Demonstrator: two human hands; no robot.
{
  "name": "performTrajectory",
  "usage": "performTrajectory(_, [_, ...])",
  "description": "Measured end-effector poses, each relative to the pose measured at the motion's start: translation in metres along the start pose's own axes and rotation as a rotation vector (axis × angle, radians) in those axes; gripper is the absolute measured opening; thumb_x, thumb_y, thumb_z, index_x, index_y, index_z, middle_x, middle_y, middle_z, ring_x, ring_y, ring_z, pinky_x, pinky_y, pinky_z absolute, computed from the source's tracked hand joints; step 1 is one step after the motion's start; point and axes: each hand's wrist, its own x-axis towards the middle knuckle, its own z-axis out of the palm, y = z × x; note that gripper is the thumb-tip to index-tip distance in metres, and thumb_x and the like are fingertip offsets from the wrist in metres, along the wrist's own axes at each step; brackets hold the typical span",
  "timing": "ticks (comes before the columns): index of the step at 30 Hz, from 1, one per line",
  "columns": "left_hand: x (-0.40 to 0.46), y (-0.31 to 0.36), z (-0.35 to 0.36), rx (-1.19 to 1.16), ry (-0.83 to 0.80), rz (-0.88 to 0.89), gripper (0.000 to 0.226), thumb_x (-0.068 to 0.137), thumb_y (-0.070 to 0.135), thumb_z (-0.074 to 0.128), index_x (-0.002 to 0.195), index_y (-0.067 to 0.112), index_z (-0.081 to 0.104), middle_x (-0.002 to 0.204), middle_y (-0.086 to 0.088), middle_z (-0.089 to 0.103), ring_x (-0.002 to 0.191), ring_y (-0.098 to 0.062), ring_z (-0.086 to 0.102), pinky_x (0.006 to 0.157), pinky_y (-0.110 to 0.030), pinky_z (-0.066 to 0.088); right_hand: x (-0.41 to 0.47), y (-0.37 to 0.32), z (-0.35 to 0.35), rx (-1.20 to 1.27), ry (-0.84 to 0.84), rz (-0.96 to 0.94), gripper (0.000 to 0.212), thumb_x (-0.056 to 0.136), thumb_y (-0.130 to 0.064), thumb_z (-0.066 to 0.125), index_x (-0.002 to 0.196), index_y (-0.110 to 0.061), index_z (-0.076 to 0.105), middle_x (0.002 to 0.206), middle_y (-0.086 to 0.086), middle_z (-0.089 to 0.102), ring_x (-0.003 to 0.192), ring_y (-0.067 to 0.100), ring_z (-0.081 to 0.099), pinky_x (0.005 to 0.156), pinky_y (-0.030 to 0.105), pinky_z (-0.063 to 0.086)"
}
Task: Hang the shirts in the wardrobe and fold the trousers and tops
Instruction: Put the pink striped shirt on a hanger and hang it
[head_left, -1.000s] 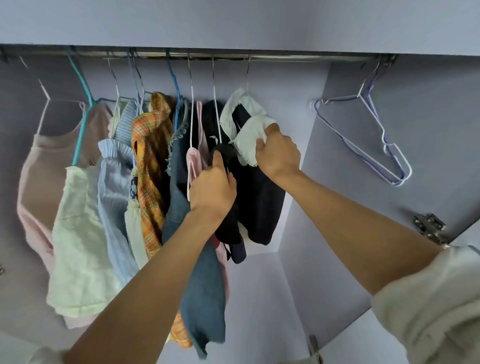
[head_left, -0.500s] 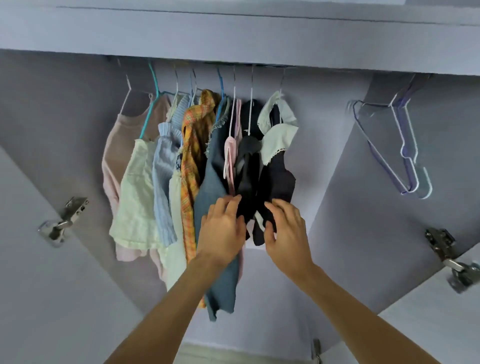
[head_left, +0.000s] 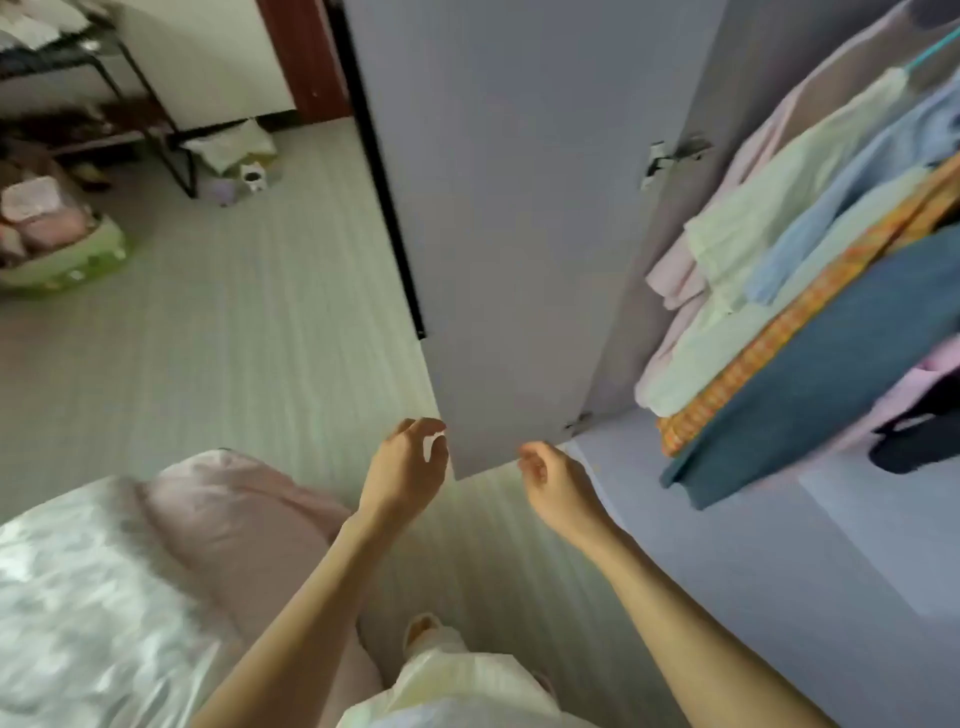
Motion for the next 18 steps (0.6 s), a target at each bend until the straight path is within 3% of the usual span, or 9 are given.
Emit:
performTrajectory(5, [-0.074,-0.120,-0.093,-0.006,0.315,-0.329,0.027,0.091,0.011,0.050,0.114,0.011,0.064,0.116,-0.011,0.064,0.103,-0.028,0.060,0.085,-0.028,0.040,-0.004,-0.095,0.110,-0.088,-0.332,-0.280,0.027,0.095,-0.013,0.046,0.119,-0.008,0.058,0.120,0.008,0.062,0.108,0.023,0.058,0.087,0.023,0.040])
performTrajectory(12, [-0.222,-0.266,-0.188,-0.154,0.706,-0.740,0.024,0.089,0.008,0.053,0.108,0.007,0.066,0.110,-0.011,0.066,0.099,-0.023,0.063,0.079,-0.016,0.035,-0.053,-0.236,0.289,-0.246,-0.677,-0.601,0.027,0.095,-0.014,0.044,0.116,-0.012,0.060,0.117,0.009,0.065,0.108,0.026,0.058,0.088,0.029,0.042])
performTrajectory(15, [-0.285,-0.325,-0.227,-0.161,0.837,-0.874,0.024,0.089,0.008,0.052,0.109,0.006,0.066,0.111,-0.011,0.066,0.101,-0.023,0.062,0.084,-0.021,0.038,-0.094,-0.291,0.368,-0.274,-0.844,-0.702,0.029,0.095,-0.016,0.041,0.118,-0.013,0.059,0.119,0.004,0.063,0.112,0.021,0.056,0.092,0.026,0.040])
performTrajectory(18, [-0.341,-0.382,-0.271,-0.120,0.940,-0.985,0.025,0.089,0.008,0.051,0.111,0.004,0.064,0.111,-0.014,0.064,0.103,-0.027,0.061,0.090,-0.032,0.043,-0.136,-0.342,0.441,-0.317,-0.986,-0.801,0.031,0.096,-0.019,0.038,0.121,-0.016,0.056,0.121,0.000,0.060,0.107,0.015,0.054,0.085,0.022,0.038])
